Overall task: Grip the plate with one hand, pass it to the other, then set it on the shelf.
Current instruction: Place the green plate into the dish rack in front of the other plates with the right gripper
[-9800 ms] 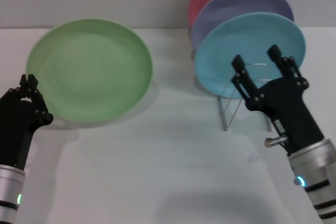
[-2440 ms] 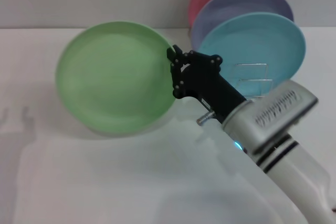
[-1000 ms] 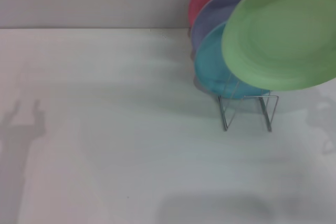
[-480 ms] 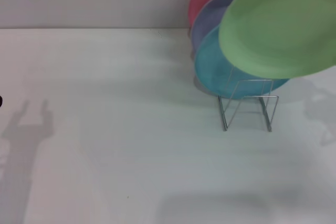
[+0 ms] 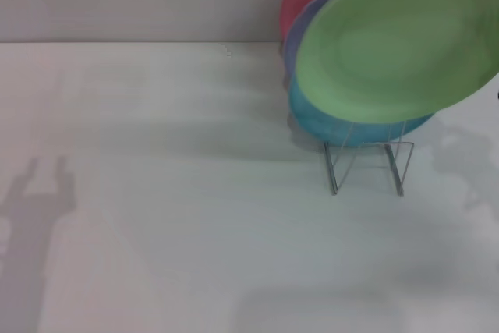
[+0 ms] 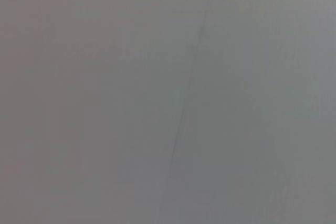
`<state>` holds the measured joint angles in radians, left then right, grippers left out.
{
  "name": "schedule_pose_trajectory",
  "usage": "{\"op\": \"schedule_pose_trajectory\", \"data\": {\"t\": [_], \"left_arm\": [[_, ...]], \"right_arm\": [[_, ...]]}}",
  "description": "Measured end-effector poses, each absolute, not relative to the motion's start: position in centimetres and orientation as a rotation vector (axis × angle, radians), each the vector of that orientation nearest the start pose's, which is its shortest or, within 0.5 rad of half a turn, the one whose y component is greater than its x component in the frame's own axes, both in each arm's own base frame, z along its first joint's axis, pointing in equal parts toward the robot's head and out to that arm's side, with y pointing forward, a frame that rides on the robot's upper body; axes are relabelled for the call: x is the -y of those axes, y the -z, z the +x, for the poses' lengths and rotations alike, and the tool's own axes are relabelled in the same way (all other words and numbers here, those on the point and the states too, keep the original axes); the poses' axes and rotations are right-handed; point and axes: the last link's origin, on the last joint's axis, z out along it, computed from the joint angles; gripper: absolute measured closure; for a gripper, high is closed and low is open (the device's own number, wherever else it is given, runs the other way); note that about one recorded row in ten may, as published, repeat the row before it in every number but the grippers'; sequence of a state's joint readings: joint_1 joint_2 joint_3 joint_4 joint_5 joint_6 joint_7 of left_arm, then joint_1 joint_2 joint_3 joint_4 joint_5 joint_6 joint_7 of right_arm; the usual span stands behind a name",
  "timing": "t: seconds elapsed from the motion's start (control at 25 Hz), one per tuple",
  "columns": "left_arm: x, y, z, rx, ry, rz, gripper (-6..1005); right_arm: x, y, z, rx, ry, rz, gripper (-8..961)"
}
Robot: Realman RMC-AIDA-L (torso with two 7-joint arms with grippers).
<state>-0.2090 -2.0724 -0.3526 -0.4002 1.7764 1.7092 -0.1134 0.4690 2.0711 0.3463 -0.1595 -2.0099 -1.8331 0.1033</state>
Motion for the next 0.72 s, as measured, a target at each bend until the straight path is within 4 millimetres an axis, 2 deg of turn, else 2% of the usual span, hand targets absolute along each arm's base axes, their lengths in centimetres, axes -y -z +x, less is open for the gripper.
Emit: {"op": "schedule_pose_trajectory", "data": {"t": [0.72], "left_arm": [[-23.12,0.41,-29.84,0.469,1.116,-1.272,601]], "right_arm": [[-28.89,-4.46,29.62,0.328,-0.75,-1.723,903]]}}
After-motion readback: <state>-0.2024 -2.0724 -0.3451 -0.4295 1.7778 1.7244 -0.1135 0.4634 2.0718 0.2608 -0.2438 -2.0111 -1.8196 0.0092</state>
